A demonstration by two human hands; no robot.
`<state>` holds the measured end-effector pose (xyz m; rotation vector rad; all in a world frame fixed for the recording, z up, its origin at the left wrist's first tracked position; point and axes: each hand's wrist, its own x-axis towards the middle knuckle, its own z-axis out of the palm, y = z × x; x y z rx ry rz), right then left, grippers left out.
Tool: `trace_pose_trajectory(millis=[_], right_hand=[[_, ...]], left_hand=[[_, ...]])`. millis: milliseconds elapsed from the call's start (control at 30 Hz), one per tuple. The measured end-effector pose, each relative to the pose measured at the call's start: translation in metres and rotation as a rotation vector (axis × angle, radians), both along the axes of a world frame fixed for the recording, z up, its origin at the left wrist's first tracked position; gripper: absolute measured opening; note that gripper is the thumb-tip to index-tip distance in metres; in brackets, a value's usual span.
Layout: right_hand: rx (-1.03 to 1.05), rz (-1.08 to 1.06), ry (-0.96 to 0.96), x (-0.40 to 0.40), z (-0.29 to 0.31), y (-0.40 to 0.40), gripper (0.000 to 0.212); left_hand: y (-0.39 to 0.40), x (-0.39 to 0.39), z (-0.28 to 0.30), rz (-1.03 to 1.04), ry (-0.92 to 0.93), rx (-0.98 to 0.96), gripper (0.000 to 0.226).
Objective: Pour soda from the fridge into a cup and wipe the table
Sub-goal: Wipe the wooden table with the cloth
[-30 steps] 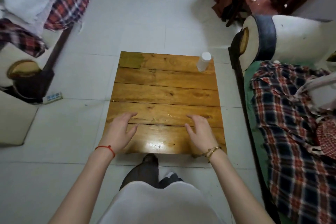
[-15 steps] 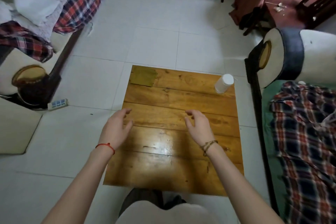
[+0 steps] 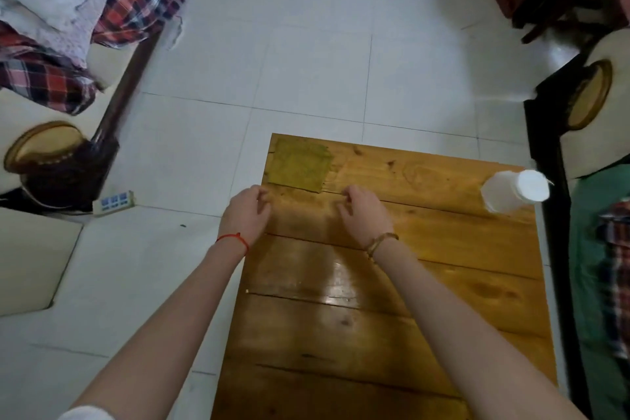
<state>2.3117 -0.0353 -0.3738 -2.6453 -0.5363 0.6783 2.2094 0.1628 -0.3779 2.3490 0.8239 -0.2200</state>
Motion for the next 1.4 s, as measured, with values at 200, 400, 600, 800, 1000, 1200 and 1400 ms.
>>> trace_pose_trajectory(millis=[200,400,600,800,1000,1200,1400], right_hand=[[0.107,-0.234,0.209,0.039,-0.082,0.045,0.013],[0.073,-0.394,0.244,0.062,-0.128,0.061,0.032],[0.090,-0.484,0.254,0.080,-0.145,0.077,0.042],[0.080,-0.487,0.306,0.082,-0.156,0.096,0.030],[0.242,-0.571,0.376,0.077,-0.148,0.088,0.024],[0.940,-1.118,0.899,0.055,-0.132,0.070,0.007],[1.472,-1.425,1.180,0.018,-0.121,0.032,0.021]], left_hand=[[0.032,0.044,-0.074,0.197,0.002,-0.095,0.027],[0.039,0.075,-0.120,0.356,-0.007,-0.157,0.035],[0.041,0.091,-0.143,0.461,0.012,-0.120,0.034],[0.042,0.099,-0.149,0.442,0.022,-0.122,0.030],[0.040,0.091,-0.144,0.424,-0.064,-0.247,0.019],[0.012,0.069,-0.130,0.449,-0.158,-0.522,0.009],[-0.038,0.032,-0.125,0.365,-0.181,-0.582,0.013]])
